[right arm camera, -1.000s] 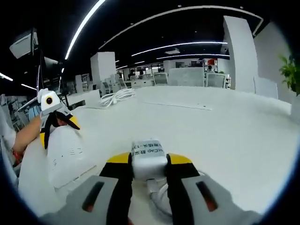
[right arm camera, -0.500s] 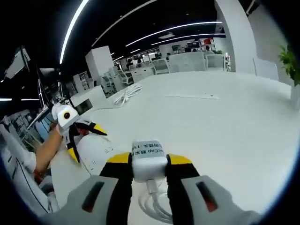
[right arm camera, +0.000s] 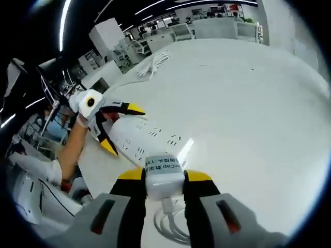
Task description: Straighten the power strip on the desk, plug the charger into it
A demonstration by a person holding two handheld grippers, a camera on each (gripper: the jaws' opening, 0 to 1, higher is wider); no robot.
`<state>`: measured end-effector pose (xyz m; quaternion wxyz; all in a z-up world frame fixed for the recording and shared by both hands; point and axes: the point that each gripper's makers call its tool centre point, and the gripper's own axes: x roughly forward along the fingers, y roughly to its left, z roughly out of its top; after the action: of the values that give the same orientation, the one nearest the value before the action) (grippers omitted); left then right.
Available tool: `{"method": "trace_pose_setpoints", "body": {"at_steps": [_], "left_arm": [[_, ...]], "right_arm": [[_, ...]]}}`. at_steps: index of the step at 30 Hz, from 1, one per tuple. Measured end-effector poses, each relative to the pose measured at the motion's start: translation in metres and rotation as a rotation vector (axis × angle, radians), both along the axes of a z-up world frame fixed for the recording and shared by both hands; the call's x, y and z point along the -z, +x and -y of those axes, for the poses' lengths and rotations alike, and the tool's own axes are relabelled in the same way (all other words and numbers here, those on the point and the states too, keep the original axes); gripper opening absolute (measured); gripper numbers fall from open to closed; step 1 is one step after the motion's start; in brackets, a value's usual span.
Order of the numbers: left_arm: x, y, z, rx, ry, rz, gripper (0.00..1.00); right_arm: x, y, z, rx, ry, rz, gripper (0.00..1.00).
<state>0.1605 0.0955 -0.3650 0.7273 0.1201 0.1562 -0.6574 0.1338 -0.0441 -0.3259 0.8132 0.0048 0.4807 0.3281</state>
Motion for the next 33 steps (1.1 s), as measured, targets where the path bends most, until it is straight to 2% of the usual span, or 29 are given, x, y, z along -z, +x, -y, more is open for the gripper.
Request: {"method": "trace_pose_setpoints", "body": {"at_steps": [3,7,9,13,17,20,29,33], "left_arm": [[0.0,0.0,0.0,-0.001,0.003,0.002,0.75],[0.0,0.001,0.0,-0.001,0.005,0.003,0.75],[0.0,0.002,0.0,-0.002,0.005,0.003,0.75],[0.0,0.003,0.0,-0.002,0.004,0.004,0.75],[0.001,0.002,0.0,-0.003,0.012,0.007,0.75],[0.001,0.002,0.0,-0.004,0.019,0.01,0.75],[0.001,0.003,0.0,-0.002,0.021,0.013,0.75],[0.001,0.002,0.0,-0.001,0.022,0.015,0.75]], "right_arm": [[0.003,-0.003,0.001,-0.026,-0.081,-0.028,0.27],[0.003,-0.008,-0.014,-0.012,-0.068,-0.116,0.27],[0.008,-0.012,-0.018,0.002,-0.085,-0.185,0.27],[0.014,-0.008,-0.015,0.023,-0.153,-0.212,0.27],[0.015,-0.008,-0.017,0.053,-0.157,-0.246,0.27],[0.015,-0.008,-0.016,0.056,-0.188,-0.255,0.27],[0.015,-0.005,-0.017,0.116,-0.221,-0.363,0.27],[0.014,-0.008,-0.021,0.118,-0.272,-0.387,0.27]]}}
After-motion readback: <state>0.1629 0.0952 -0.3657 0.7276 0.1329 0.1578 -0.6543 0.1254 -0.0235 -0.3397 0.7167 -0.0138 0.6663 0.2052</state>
